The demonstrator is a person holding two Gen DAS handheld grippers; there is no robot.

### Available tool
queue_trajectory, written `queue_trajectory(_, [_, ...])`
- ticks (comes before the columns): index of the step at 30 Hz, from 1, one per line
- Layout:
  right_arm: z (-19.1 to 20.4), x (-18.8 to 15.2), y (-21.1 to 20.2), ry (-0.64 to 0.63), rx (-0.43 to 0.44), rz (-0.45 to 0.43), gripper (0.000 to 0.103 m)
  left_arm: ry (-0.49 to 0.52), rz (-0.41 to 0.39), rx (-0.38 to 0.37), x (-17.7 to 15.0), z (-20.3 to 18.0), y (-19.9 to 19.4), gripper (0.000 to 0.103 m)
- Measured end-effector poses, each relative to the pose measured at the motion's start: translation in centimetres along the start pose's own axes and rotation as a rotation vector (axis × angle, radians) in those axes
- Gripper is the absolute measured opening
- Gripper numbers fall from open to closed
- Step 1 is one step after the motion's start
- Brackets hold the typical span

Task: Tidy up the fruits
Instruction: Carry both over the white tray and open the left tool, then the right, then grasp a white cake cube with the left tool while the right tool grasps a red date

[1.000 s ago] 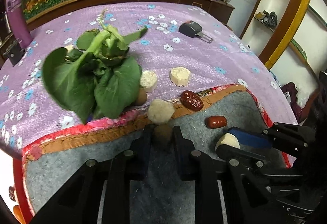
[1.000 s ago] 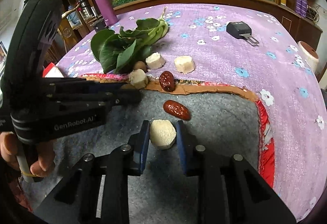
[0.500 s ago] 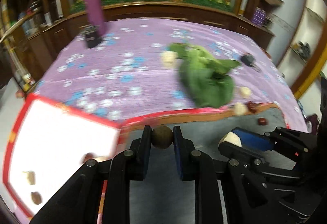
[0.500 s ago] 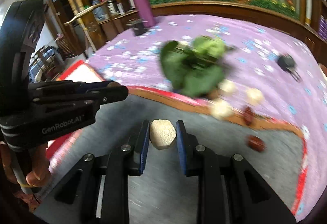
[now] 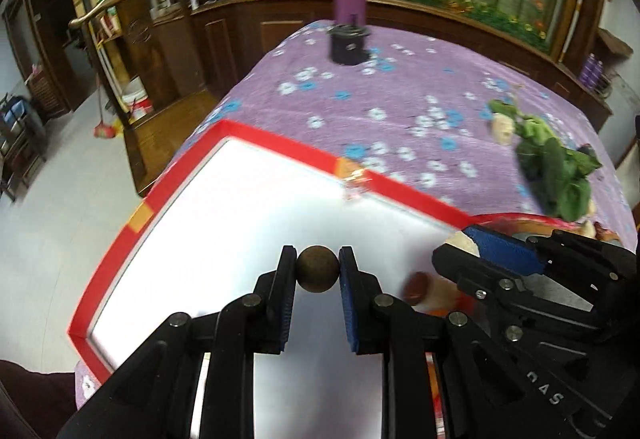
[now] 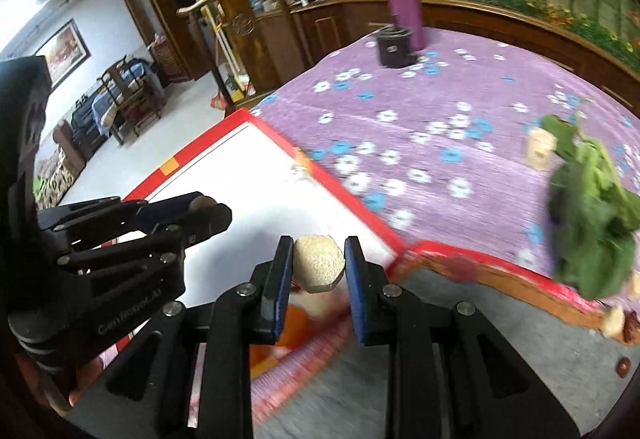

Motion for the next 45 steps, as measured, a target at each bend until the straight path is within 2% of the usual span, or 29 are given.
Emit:
queue_trajectory(4, [1.9, 0.5, 2.6, -0.027, -0.001, 0.043, 0.028, -0.009, 0.026, 0.023, -0.1, 1.3, 1.2, 0.02])
queue_trajectory(12, [2.6, 0.0, 5.5, -0.034, -0.022, 0.104, 0.028, -0.009, 0.067, 0.05, -0.8, 2.5, 2.9, 0.021])
queue_trajectory(14, [2.6, 0.1, 5.7, -0.035, -0.028, 0.103, 0.028, -0.015, 0.076, 0.047, -1.0, 2.6, 3.2, 0.026])
queue_trajectory(18, [2.5, 0.0, 5.3, -0.031, -0.031, 0.093, 0.032, -0.022, 0.057, 0.054, -1.0, 2.6, 2.9, 0.042])
queue_trajectory(20, [2.2, 0.0, 5.0, -0.025, -0.035, 0.085, 0.034, -0.026, 0.047, 0.054, -0.9, 2.6, 2.6, 0.045])
queue_trajectory(22, [1.8, 0.0, 4.4, -0.011, -0.035, 0.067, 0.038, -0.025, 0.036, 0.053, -0.7, 2.4, 2.3, 0.045])
queue_trajectory(26, [0.9, -0.3, 2.4, 0.015, -0.045, 0.023, 0.038, -0.014, 0.015, 0.031, -0.3, 1.2, 1.5, 0.045])
queue_trajectory(32, [-2.6, -2.7, -2.7, 0.084, -0.107, -0.05, 0.037, 0.053, -0.012, -0.051, -0.3, -3.9, 0.0, 0.045])
queue_trajectory(35, [-5.6, -4.9, -5.7, 0.132, -0.169, -0.072, 0.037, 0.104, -0.015, -0.093, -0.7, -7.4, -0.5, 0.045])
queue_trajectory(45, [-16.8, -12.7, -13.4, 0.282, -0.362, -0.055, 0.037, 0.272, 0.07, -0.323, -4.0, -20.7, -0.2, 0.045])
Point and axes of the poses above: each gripper's, at about its wrist camera, not at the fingertips, and y roughly the way its jaws point, z to its left, x to its top, the point moved 4 cm from there along y, roughly the way its jaws point, and after that the axes turned 7 degrees about -y, right-handed, at the moved point
